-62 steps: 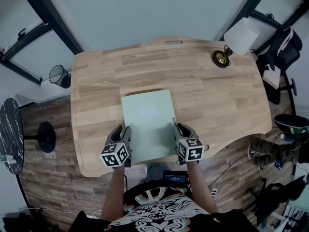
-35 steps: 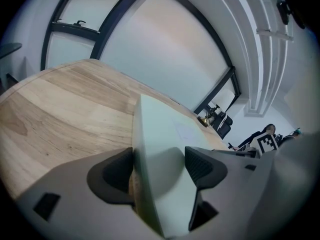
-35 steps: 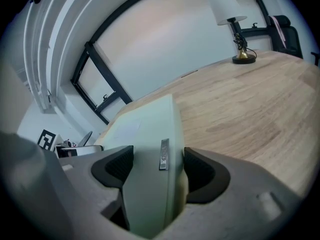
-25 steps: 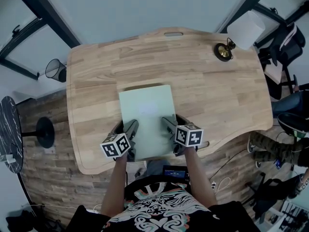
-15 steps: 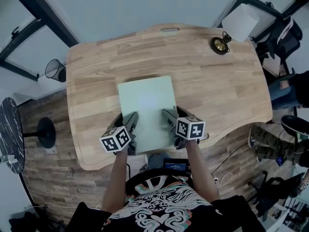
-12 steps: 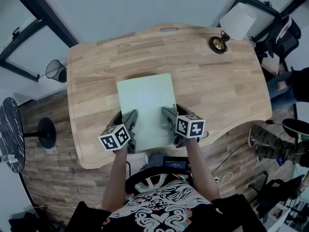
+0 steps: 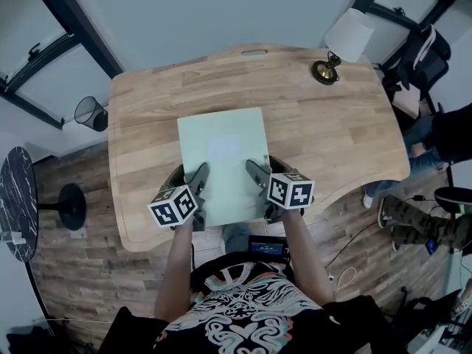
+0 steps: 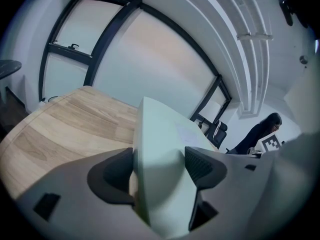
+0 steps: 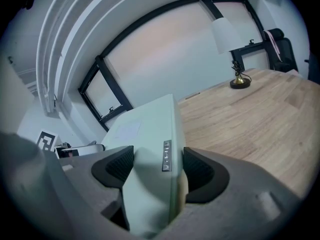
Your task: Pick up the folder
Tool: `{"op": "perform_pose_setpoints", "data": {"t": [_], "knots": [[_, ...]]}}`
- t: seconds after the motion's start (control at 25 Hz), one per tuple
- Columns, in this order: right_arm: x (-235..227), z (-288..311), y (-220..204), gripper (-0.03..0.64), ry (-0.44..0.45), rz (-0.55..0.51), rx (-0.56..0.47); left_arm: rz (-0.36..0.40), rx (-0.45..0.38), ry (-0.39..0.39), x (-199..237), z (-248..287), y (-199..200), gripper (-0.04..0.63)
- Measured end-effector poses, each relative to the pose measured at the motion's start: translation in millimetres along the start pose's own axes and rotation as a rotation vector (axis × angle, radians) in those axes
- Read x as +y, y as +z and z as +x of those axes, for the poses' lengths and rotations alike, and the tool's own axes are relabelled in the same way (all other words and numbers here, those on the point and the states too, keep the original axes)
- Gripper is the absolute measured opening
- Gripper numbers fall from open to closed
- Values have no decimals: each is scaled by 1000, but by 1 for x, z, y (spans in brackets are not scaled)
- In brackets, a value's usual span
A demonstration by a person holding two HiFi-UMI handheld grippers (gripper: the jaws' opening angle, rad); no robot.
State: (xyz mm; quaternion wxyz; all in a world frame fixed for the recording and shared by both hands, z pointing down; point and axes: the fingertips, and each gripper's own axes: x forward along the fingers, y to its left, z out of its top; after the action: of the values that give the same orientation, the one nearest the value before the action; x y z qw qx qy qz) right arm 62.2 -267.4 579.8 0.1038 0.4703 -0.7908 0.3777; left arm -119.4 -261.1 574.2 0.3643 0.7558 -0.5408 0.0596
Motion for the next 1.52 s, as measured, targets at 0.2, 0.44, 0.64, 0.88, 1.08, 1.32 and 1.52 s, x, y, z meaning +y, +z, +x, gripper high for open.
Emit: {"op": "perform_pose_setpoints", "data": {"t": [0.2, 0.44, 0.64, 0.88, 1.08, 1.32, 1.52], "knots": [[15, -17, 8, 307, 12, -33, -34, 2, -32, -13, -10, -17, 5, 305], [28, -40, 11, 307, 10, -55, -76, 33, -70, -24, -24, -39, 12, 305], [42, -56, 12, 307, 13, -71, -96, 32, -98, -40, -31, -59, 16, 305], [58, -70, 19, 307, 24, -90, -132, 44, -140, -56, -39, -77, 26, 305], [66, -73, 18, 307, 25, -101, -133, 39, -146, -56, -37, -84, 27, 305], [67, -72, 17, 307, 17, -102, -128, 34, -141, -58, -35, -85, 26, 305], [67, -70, 16, 305, 10, -103, -123, 29, -137, -58, -33, -84, 26, 305]]}}
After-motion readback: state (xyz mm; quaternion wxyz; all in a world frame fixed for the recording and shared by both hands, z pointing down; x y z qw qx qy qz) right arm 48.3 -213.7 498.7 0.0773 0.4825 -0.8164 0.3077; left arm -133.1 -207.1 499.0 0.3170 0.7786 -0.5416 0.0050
